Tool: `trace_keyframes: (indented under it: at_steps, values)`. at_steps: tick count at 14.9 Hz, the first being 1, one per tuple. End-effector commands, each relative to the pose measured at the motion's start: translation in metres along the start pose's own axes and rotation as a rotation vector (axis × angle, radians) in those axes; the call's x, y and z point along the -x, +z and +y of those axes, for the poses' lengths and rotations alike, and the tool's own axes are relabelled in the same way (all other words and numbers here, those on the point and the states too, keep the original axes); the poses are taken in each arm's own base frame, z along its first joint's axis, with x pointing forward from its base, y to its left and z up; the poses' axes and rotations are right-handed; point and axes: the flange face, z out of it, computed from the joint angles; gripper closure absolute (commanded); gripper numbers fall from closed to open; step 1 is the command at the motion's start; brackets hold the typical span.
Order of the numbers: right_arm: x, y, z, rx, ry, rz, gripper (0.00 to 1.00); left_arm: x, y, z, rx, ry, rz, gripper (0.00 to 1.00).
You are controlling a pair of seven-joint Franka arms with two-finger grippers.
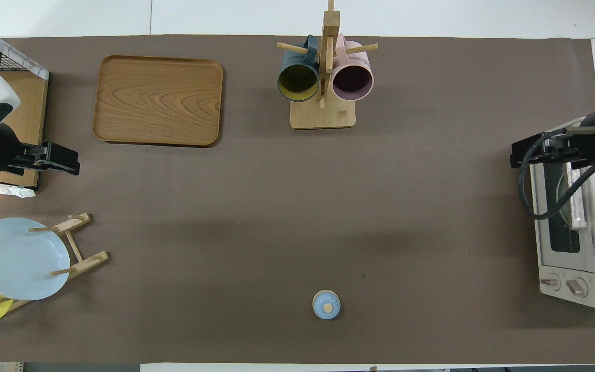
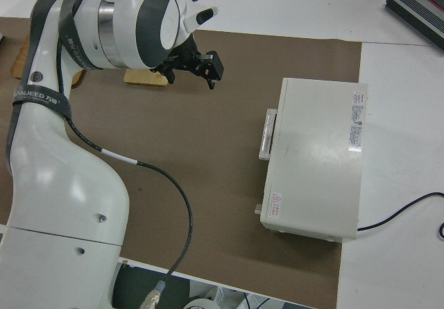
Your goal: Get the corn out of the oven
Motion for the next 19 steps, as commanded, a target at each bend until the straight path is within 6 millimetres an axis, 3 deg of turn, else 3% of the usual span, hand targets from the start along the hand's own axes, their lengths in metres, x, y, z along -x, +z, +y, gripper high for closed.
trace_keyframes:
  at_steps: [1, 6, 9, 10, 12, 13, 16, 19]
  values:
    - [0.001, -0.003, 0.002, 0.008, 0.011, -0.011, 0.00, 0.004, -0.005, 0.000, 0.012, 0.003, 0.000, 0.00]
    - [0.003, 0.001, 0.004, 0.014, 0.015, -0.013, 0.00, 0.004, -0.005, 0.003, 0.011, 0.008, 0.000, 0.00]
    - [0.007, 0.010, 0.018, 0.017, -0.003, -0.029, 0.00, 0.004, -0.005, 0.004, 0.011, 0.009, -0.001, 0.00]
    - [0.005, 0.012, 0.023, 0.016, 0.000, -0.012, 0.06, 0.004, -0.005, 0.004, 0.011, 0.009, -0.001, 0.00]
    - [0.007, 0.021, 0.041, 0.018, 0.026, -0.011, 0.84, 0.004, -0.005, 0.004, 0.011, 0.011, 0.000, 0.00]
    - [0.010, 0.030, 0.049, 0.020, 0.020, -0.022, 1.00, 0.004, -0.005, 0.004, 0.011, 0.011, 0.000, 0.00]
    - [0.023, 0.066, 0.066, 0.036, 0.009, 0.055, 1.00, 0.004, -0.005, 0.005, 0.011, 0.012, -0.001, 0.00]
    - [0.015, 0.091, 0.092, 0.140, -0.030, 0.052, 1.00, 0.004, -0.005, 0.005, 0.011, 0.012, -0.003, 0.00]
